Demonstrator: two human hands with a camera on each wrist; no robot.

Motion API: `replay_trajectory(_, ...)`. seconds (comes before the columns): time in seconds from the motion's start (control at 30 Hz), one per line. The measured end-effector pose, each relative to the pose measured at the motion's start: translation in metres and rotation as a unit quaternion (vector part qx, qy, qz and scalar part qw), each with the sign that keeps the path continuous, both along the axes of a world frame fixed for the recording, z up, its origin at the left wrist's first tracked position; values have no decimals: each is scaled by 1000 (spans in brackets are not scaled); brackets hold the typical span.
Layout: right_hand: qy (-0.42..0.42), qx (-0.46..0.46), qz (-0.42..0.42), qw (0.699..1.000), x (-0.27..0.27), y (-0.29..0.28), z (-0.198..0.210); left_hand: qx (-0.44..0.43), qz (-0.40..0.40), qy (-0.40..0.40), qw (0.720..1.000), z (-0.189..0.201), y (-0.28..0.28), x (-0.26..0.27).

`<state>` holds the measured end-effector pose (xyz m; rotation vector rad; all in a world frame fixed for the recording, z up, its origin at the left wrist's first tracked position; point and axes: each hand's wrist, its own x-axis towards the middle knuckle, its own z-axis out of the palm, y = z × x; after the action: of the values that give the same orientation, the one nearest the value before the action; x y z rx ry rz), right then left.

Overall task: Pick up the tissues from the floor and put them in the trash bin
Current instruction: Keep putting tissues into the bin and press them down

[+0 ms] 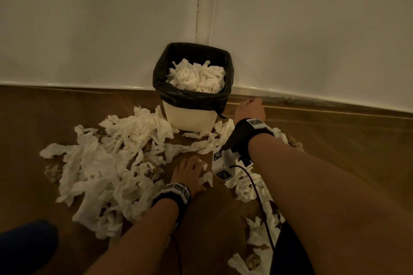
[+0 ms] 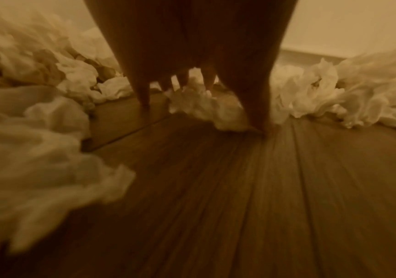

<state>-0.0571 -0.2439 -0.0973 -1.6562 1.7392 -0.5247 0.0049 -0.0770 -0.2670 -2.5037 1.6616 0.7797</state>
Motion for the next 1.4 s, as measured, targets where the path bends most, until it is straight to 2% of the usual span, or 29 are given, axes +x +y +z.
replay_trajectory(0.1, 40, -26, -16, 999, 0, 0, -3, -38, 27, 29, 998, 1, 0, -7)
replay_trajectory(0.2, 69, -34, -24, 997, -1, 0, -5, -30, 51, 83, 995, 0, 5, -7)
replay_trajectory(0.27, 83, -2, 15, 996, -5, -3, -8, -6, 49, 76, 996, 0, 5, -4)
replay_trajectory(0.3, 96, 48, 59, 992, -7, -3, -8, -2, 52, 76, 996, 3, 5, -2)
replay_trajectory(0.33, 137, 119, 117, 976, -9, -2, -8, -4, 63, 82, 995, 7, 3, 0)
replay_trajectory(0.37, 203, 175, 172, 948, -11, 1, -7, -9, 77, 91, 993, 12, 2, 2)
replay_trajectory(0.43, 298, 188, 249, 902, -10, 8, -7, -27, 106, 102, 989, 22, 0, 8)
replay_trajectory(0.47, 318, 171, 270, 893, -7, 10, -9, -40, 123, 106, 986, 26, -1, 11)
replay_trajectory(0.53, 313, 125, 282, 898, -3, 13, -16, -72, 156, 118, 978, 36, -1, 16)
replay_trajectory(0.6, 285, 126, 281, 908, 1, 16, -24, -80, 175, 130, 973, 43, 0, 23)
replay_trajectory(0.7, 170, 174, 267, 932, 8, 17, -37, -87, 189, 133, 969, 50, 0, 37)
replay_trajectory(0.73, 172, 170, 288, 927, 14, 17, -41, -92, 199, 125, 968, 54, 0, 42)
replay_trajectory(0.83, 242, 133, 388, 879, 34, 26, -57, -148, 246, 135, 948, 60, 4, 54)
replay_trajectory(0.93, 256, 94, 456, 847, 47, 41, -77, -185, 262, 140, 937, 62, 13, 59)
replay_trajectory(1.07, 277, 17, 470, 838, 44, 52, -108, -243, 300, 169, 907, 63, 24, 67)
replay_trajectory(1.17, 293, -10, 473, 831, 43, 52, -116, -259, 294, 167, 905, 60, 29, 70)
replay_trajectory(1.4, 341, 36, 459, 819, 48, 58, -129, -238, 313, 180, 902, 44, 34, 71)
